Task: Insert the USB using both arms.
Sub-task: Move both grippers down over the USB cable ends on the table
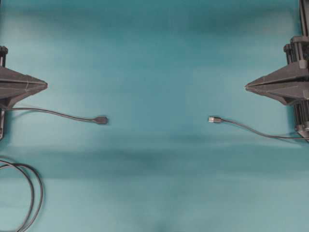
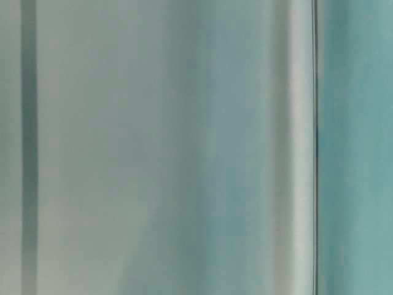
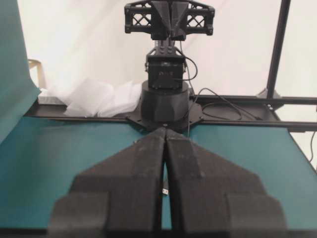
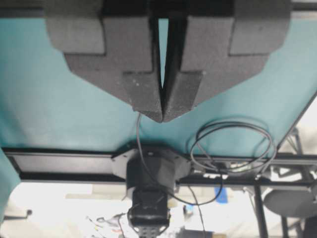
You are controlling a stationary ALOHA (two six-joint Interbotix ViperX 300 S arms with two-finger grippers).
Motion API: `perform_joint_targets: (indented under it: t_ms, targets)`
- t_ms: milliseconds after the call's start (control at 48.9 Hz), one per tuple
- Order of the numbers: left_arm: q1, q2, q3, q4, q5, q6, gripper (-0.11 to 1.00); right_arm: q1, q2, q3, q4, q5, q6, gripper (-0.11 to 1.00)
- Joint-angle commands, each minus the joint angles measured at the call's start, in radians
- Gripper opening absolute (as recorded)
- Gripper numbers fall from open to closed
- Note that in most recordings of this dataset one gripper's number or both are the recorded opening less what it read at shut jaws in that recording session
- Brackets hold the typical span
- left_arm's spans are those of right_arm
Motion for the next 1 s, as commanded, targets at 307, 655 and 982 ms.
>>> perform_joint_targets:
  t_ms: [307,655,982]
  targets:
    - [-0.038,0.008,-0.051,-0.008,0.221,0.005,0.01,0.011,0.006,-0.107,-0.009,0.298,0.002,0.00]
    - [-0.038,0.069,-0.091,-0.008,0.495,0.043,0.04,0.031,0.086,-0.169,-0.009,0.565,0.009,0.00]
    - [-0.038,0.110,-0.094,-0.011,0.517,0.040,0.65,0.035,0.192,-0.181,-0.009,0.601,0.043,0.00]
